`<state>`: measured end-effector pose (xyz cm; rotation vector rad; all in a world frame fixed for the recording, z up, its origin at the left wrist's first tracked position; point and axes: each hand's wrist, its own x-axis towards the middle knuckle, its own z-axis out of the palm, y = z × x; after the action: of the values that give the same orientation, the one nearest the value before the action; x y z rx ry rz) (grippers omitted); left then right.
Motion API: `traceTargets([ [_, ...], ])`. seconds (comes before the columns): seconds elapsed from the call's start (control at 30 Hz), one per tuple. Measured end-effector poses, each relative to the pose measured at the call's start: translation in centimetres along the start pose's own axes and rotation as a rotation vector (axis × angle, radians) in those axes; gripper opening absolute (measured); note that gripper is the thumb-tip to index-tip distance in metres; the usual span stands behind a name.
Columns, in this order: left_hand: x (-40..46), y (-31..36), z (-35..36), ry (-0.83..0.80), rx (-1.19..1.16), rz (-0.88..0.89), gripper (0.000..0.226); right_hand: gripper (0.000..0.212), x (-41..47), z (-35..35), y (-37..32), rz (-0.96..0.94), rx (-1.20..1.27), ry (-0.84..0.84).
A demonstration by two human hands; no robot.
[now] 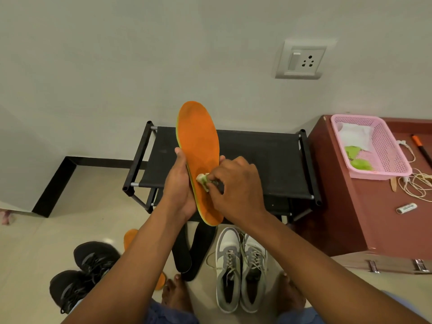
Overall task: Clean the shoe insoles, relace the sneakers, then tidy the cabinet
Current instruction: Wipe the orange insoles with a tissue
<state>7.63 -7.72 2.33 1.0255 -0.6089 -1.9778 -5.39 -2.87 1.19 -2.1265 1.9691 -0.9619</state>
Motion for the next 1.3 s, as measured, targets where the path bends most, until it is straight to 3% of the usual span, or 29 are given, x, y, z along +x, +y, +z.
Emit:
traceTargets([
  [0.23, 0.2, -1.2, 0.1, -0.075, 0.154, -0.014, 0.057, 0.01, 0.9, -0.8, 1.8, 0.133, -0.139, 0.201],
  [0.4, -0.2, -1.1, 0.8, -0.088, 0.211, -0.018, 0.052, 0.012, 1.4, -1.0, 3.1, 0.212, -0.096, 0.265],
  [0.53, 0.0, -0.7, 0.3, -0.052, 0.165, -0.003, 0.056, 0.009, 0.8, -0.3, 2.6, 0.136, -0.027, 0.193],
  [0.7, 0.5, 0.5, -1.2, 0.008, 0.032, 0.032, 0.068, 0.014, -0.6, 0.8, 0.3, -0.004, 0.097, -0.033],
  [0.83, 0.7, 0.9, -1.8, 0.002, -0.035, 0.027, 0.071, 0.016, -0.9, 0.9, -0.3, -0.061, 0.117, -0.061],
  [1.3, -1.2, -0.9, 1.9, -0.201, 0.145, -0.125, 0.057, 0.011, 1.8, -1.3, 4.0, 0.269, 0.019, 0.272],
])
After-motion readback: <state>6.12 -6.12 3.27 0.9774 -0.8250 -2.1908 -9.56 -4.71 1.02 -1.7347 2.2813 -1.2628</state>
